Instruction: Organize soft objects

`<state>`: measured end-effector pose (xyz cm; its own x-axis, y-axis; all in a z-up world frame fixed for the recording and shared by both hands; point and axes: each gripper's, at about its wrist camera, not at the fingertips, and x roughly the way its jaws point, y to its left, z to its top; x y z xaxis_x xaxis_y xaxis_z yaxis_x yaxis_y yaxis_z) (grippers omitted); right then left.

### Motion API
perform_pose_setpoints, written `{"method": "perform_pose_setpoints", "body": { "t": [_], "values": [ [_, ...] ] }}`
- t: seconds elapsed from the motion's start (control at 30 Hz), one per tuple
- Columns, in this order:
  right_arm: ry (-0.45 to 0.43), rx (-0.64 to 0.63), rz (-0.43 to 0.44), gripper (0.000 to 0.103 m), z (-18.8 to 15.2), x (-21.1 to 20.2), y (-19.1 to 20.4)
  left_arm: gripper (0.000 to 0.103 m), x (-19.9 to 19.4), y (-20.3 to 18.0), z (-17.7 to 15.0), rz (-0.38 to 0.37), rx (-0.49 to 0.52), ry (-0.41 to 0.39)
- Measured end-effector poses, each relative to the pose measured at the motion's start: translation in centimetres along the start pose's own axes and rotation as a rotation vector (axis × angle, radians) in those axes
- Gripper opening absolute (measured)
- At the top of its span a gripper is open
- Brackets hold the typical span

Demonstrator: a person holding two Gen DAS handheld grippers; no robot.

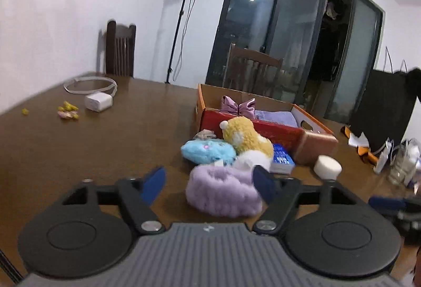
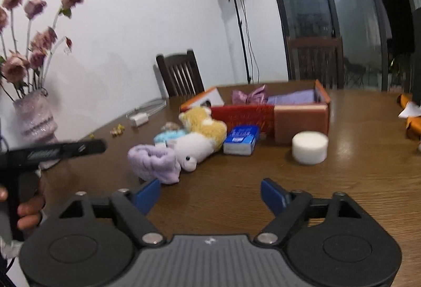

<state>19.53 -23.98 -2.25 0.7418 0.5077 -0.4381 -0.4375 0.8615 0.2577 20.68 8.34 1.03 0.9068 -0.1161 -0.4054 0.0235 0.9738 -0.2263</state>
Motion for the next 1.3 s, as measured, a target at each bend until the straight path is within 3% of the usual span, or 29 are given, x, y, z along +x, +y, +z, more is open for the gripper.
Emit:
{"method": "perform_pose_setpoints", "body": {
  "t": [0.1, 0.17, 0.2, 0.33, 0.4, 0.47, 0.57, 0.7, 0.73, 0.83, 0.93, 1.1, 1.3],
  "values": [
    [0.017, 0.016, 0.029, 0.073, 0.6, 2.0, 0.6, 0.053, 2.9, 1.3, 0.4, -0.015, -0.039, 0.033],
    [0.026, 0.005, 0.026, 0.069, 0.9, 3.3, 1.3, 0.024, 4.1, 1.5, 0.0, -0.034, -0.021, 0.068],
    [0.028, 0.001, 0.026, 0.067, 1.0, 3.7, 1.5, 0.02, 4.3, 1.5, -0.3, -0.055, -0.007, 0.092],
    [0.04, 0.0, 0.042, 0.066, 1.5, 5.1, 2.1, 0.02, 2.1, 1.6, -2.8, -0.085, 0.055, 0.118],
    [0.048, 0.011, 0.056, 0.066, 1.8, 5.7, 2.1, 0.027, 0.8, 2.2, -3.8, -0.099, 0.035, 0.135],
    [0.063, 0.034, 0.079, 0.066, 2.0, 6.7, 2.2, 0.044, -0.4, 3.2, -3.7, -0.172, -0.029, 0.119],
    [0.098, 0.061, 0.126, 0.066, 2.2, 8.6, 2.9, 0.052, -0.9, 4.1, -2.7, -0.229, -0.1, 0.076],
    [0.124, 0.042, 0.141, 0.065, 1.8, 10.6, 4.4, 0.051, 2.1, 4.2, -1.7, -0.154, -0.092, 0.114],
    [0.133, 0.045, 0.131, 0.063, 1.6, 11.1, 4.7, 0.05, 2.7, 4.3, -1.5, -0.153, -0.097, 0.132],
    [0.158, 0.054, 0.102, 0.06, 1.0, 11.9, 4.9, 0.036, 3.8, 4.1, -1.8, -0.199, -0.095, 0.19],
    [0.182, 0.098, 0.11, 0.054, 0.1, 12.0, 4.6, 0.035, 3.8, 4.1, -2.6, -0.189, -0.092, 0.218],
    [0.183, 0.136, 0.166, 0.025, -0.2, 11.9, 4.6, 0.028, 2.9, 4.7, -2.8, -0.211, -0.145, 0.218],
    [0.101, 0.034, 0.16, 0.019, 2.6, 10.1, 5.3, 0.027, 2.3, 2.9, 1.2, -0.301, -0.121, 0.13]
  ]
}}
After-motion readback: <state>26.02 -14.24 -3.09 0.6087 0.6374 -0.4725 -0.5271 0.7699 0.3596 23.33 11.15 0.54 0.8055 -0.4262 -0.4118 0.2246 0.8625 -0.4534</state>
